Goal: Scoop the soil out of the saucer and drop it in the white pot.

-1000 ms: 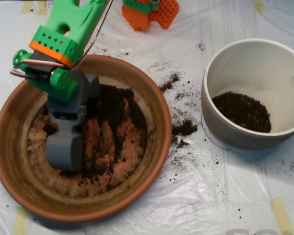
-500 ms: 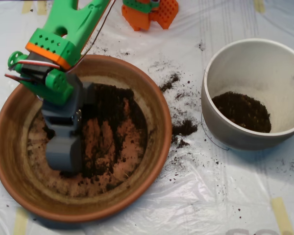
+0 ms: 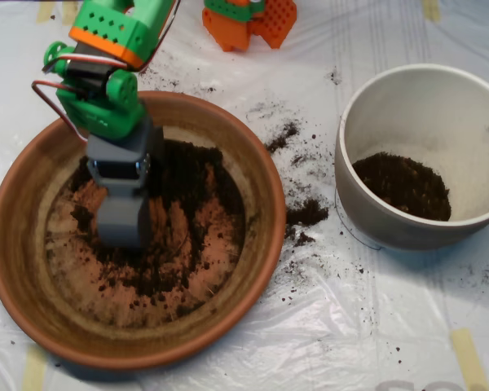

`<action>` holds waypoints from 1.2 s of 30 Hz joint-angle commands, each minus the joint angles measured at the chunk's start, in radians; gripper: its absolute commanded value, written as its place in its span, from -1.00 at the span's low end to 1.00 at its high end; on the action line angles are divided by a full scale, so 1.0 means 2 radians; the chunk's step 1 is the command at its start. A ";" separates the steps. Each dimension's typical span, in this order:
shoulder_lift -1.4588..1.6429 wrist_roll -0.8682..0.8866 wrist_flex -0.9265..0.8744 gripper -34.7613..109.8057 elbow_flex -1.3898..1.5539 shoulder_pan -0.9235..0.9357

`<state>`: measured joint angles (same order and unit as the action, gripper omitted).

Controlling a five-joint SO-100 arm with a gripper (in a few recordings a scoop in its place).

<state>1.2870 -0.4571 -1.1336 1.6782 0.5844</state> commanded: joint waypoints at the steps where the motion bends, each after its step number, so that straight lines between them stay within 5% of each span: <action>1: 0.058 -0.011 0.026 -0.10 0.057 0.015; 20: 0.183 -0.055 0.130 -0.52 0.221 0.048; 36: 0.303 0.055 -0.051 -0.53 0.063 -0.097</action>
<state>1.7748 -0.3774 -1.1704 1.9528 0.4326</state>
